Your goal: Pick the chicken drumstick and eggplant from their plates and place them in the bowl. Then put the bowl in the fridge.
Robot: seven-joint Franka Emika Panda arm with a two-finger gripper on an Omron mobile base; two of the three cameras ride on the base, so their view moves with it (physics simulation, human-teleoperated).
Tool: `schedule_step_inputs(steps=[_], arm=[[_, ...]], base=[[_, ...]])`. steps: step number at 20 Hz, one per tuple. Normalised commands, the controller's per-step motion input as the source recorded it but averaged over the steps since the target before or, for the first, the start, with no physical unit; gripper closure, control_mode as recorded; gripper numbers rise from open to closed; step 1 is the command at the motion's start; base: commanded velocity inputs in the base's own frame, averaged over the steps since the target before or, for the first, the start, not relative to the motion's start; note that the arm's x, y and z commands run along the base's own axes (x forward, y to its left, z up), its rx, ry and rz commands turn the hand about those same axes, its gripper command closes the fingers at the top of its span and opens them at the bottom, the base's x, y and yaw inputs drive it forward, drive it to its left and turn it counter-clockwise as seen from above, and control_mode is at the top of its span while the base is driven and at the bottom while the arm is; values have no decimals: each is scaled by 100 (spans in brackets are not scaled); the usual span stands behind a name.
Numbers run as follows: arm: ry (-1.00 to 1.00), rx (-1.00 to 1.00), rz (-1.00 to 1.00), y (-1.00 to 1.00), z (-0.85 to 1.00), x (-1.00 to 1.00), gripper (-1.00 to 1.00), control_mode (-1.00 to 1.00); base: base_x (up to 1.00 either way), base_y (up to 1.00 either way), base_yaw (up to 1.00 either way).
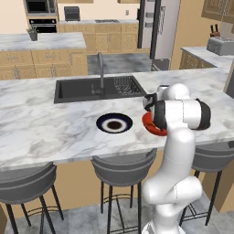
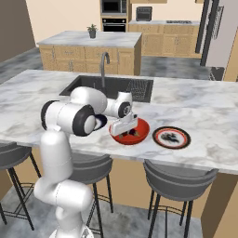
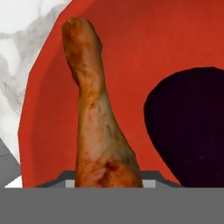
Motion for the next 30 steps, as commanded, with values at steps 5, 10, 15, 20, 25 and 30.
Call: schedule_step_inputs(steps=[5, 10, 15, 20, 25, 30], arm=[[0, -5, -19, 0, -13, 20, 100, -100], [0, -4, -16, 0, -11, 15, -100, -100], [0, -2, -15, 0, -6, 1, -100, -100], [0, 0, -12, 0, 0, -2, -100, -100], [0, 0, -10, 0, 8, -8, -100, -100], [-8, 1, -9, 14, 28, -29, -100, -100]], base=[[0, 0, 0], [0, 0, 0], [0, 0, 0], [0, 0, 0], [0, 0, 0], [0, 0, 0]])
